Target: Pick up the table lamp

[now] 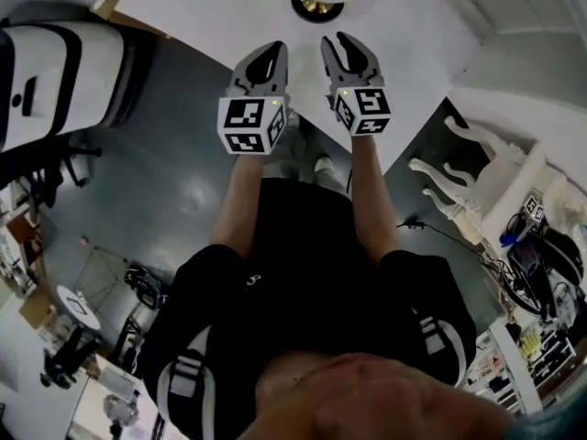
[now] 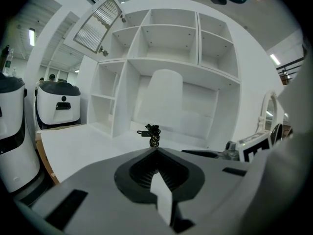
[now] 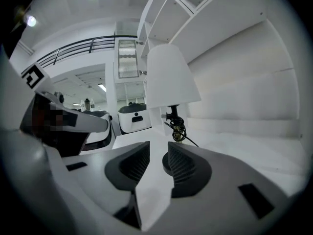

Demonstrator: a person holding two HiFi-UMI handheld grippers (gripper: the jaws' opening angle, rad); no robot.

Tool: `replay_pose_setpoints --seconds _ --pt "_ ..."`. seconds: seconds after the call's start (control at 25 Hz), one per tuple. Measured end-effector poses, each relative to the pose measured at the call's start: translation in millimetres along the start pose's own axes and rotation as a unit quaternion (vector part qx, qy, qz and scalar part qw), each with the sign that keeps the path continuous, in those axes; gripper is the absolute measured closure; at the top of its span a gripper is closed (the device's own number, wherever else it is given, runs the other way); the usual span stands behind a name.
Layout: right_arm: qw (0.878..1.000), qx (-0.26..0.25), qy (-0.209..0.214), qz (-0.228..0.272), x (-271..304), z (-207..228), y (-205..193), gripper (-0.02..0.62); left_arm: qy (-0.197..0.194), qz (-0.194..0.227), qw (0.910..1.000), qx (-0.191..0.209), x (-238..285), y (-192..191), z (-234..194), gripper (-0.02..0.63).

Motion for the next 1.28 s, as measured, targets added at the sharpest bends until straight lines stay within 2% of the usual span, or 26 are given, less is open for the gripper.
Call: replay_pose_setpoints --seconds 0.4,0.76,1.0,1.28 --pt "0.999 -0.034 -0.035 -0.012 68 26 -26 0.483 -0.012 -0.021 0.9995 -0.018 22 -9 -24 0.597" --pt "0.997 -0.047 -0.064 -0.015 107 38 -34 0.482 -0.038 -0.03 0.9988 -0.007 28 -12 -40 0.597" --pt "0.994 -0.049 -0.091 -0.019 124 47 -41 0.479 -0.034 -0.041 0.9985 -0.008 32 -17 -52 0.597" --pt "0.994 -0.05 -0.097 -0.025 146 50 -43 0.465 -0.021 -0.043 0.9987 -0.015 29 -17 -67 0.597"
Point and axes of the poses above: the fingertips, and each gripper's own axes: x forward along the fingers, z to its right, y out of its top, the point moved 7 cm from there along -x, backward along the fingers, and after that the axes turned 4 degrees about -x, right-handed, at the moved point
